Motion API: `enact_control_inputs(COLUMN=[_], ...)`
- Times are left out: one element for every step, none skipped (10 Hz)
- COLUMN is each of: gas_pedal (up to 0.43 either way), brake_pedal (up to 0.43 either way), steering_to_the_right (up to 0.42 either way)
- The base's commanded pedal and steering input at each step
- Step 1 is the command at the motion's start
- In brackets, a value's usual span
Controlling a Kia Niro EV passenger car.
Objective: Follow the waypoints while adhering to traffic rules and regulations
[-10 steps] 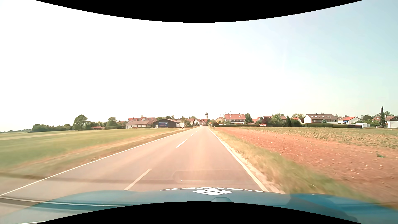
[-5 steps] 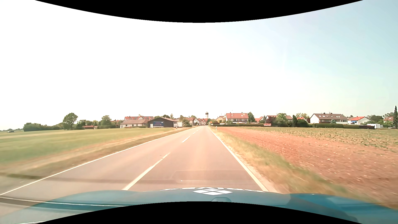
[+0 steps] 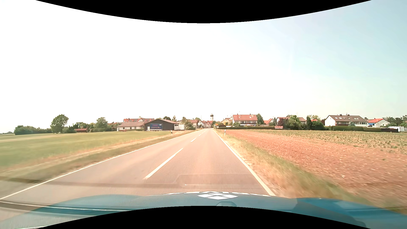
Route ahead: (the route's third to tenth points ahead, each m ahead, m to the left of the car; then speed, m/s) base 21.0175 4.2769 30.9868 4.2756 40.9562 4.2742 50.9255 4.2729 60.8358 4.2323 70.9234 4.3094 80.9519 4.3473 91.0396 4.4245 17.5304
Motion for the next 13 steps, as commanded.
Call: enact_control_inputs(gas_pedal=[0.118,0.118,0.11,0.11,0.11,0.11,0.11,0.11,0.11,0.11,0.11,0.11,0.11], brake_pedal=[0.0,0.0,0.0,0.0,0.0,0.0,0.0,0.0,0.0,0.0,0.0,0.0,0.0], steering_to_the_right=[-0.002,-0.001,-0.001,-0.001,-0.001,0.0,0.0,-0.001,-0.001,-0.001,-0.001,-0.001,-0.001])
